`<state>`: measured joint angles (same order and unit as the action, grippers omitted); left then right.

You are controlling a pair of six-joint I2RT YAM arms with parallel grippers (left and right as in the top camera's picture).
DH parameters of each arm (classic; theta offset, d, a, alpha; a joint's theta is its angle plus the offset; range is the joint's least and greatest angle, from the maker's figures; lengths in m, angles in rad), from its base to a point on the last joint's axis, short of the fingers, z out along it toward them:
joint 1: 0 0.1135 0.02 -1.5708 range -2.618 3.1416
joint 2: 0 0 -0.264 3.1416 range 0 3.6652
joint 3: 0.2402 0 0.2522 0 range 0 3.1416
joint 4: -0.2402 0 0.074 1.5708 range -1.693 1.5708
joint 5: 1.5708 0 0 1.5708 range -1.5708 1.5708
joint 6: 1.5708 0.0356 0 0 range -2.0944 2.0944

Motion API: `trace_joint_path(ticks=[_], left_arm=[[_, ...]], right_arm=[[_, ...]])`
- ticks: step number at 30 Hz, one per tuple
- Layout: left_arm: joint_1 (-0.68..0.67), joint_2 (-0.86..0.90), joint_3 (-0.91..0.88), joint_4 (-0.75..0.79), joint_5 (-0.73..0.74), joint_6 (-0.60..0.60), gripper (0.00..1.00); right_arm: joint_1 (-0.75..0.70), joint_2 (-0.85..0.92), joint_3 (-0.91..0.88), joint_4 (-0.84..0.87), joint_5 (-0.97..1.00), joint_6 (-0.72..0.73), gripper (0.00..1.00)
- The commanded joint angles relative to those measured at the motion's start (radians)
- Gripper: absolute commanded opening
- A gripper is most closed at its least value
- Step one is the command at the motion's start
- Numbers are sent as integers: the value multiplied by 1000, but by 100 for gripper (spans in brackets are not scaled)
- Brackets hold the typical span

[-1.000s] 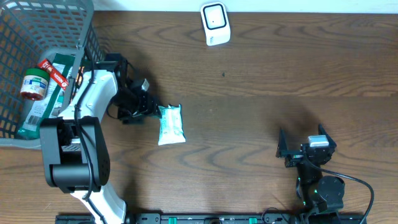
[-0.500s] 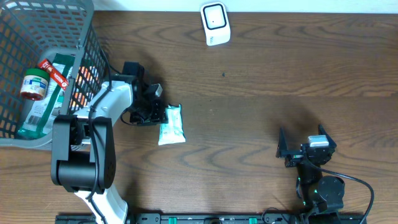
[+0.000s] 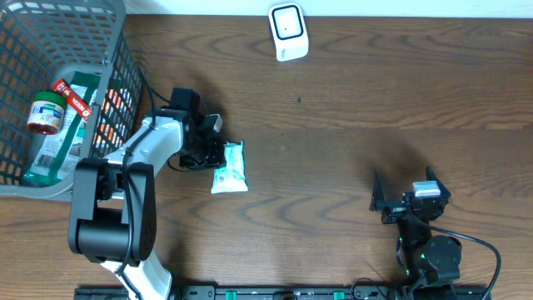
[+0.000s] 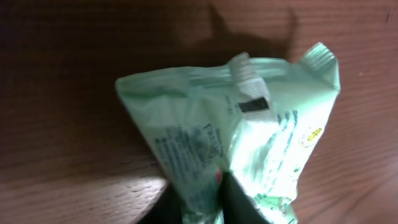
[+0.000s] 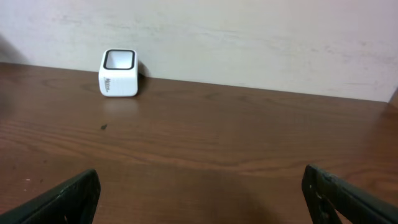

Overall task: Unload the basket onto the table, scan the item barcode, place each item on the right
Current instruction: 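Push the wipes pack further right toward the table center with the left gripper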

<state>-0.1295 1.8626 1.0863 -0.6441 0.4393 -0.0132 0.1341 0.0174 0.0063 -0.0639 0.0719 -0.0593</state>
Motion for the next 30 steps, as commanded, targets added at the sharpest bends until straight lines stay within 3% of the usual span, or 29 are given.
trace_joint_path(ticks=[1, 7, 10, 16, 19, 24, 30], left_arm=[[-21, 13, -31, 12, 11, -27, 8], [-23, 13, -31, 137, 195, -171, 8], [-45, 13, -31, 229, 208, -279, 7], [-139, 13, -31, 366, 201, -326, 7], [-198, 13, -31, 413, 153, -335, 7], [-324, 13, -31, 469, -67, -436, 8], [-422, 13, -31, 553, -151, -489, 8]], right_arm=[[4, -4, -1, -4, 5, -2, 99], [4, -4, -1, -4, 5, -2, 99], [4, -4, -1, -4, 5, -2, 99], [4, -4, -1, -4, 5, -2, 99], [4, -4, -1, -4, 5, -2, 99], [4, -4, -1, -4, 5, -2, 99], [4, -4, -1, -4, 5, -2, 99]])
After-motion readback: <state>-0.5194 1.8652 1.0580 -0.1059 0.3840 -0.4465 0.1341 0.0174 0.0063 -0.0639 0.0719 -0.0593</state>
